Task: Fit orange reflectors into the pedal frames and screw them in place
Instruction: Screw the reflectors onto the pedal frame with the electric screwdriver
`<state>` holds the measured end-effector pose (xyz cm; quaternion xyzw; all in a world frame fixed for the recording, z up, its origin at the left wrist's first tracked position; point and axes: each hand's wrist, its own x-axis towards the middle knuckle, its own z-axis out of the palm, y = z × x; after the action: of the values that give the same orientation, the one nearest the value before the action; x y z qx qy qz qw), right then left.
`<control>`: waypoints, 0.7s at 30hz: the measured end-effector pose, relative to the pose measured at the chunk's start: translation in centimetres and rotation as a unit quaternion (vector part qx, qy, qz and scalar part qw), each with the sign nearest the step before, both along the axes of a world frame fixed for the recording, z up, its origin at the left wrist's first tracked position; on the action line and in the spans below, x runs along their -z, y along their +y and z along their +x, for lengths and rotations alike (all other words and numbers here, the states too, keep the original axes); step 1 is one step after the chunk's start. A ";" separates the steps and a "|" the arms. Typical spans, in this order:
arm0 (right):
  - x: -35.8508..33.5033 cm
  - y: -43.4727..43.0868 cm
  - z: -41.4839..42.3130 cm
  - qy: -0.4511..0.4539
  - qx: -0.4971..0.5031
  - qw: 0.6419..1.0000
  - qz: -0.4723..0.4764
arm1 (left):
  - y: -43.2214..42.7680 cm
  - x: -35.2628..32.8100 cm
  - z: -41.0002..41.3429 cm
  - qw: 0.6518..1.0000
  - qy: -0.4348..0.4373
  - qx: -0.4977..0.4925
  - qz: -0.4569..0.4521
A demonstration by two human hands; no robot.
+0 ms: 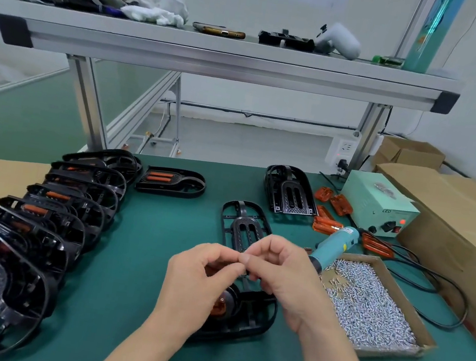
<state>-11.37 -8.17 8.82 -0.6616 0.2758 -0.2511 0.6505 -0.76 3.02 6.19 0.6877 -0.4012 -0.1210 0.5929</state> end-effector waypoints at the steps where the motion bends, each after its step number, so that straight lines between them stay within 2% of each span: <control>1: 0.2 0.0 0.1 -0.001 -0.006 1.000 0.014 | 0.2 0.0 0.2 1.000 0.000 0.000 0.004; 5: 0.9 -0.1 0.2 0.005 -0.031 0.999 0.021 | 0.6 -0.1 0.6 0.999 -0.032 -0.017 0.022; 7: 1.2 -1.3 -0.2 0.026 0.040 0.998 -0.044 | 0.6 -0.1 0.6 0.998 -0.042 -0.028 0.028; 8: 1.4 -2.4 -0.6 0.055 0.114 0.986 -0.111 | 0.6 -0.1 0.7 0.998 -0.037 -0.032 0.032; 10: 1.6 -5.1 -1.9 0.135 0.254 0.930 -0.229 | 0.8 -0.1 0.7 0.998 -0.020 -0.034 0.041; 12: 2.3 -7.3 -3.4 0.199 0.322 0.884 -0.275 | 0.9 0.0 0.7 0.998 -0.006 -0.032 0.049; 14: 3.4 -8.9 -4.3 0.233 0.343 0.877 -0.244 | 0.9 0.1 0.6 0.998 0.000 -0.030 0.056; 16: 4.1 -9.6 -4.3 0.231 0.324 0.904 -0.156 | 0.9 0.3 0.6 0.998 0.001 -0.027 0.064; 18: 4.2 -9.9 -3.9 0.163 0.301 0.939 -0.032 | 1.0 0.5 0.5 0.997 -0.001 -0.021 0.074; 21: 4.1 -10.4 -3.3 0.100 0.298 0.947 0.065 | 1.0 0.6 0.5 0.997 0.000 -0.015 0.082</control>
<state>-14.68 -18.56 4.73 -0.5266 0.5398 -0.3480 0.5569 -0.21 4.05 5.55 0.7397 -0.3799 -0.1445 0.5363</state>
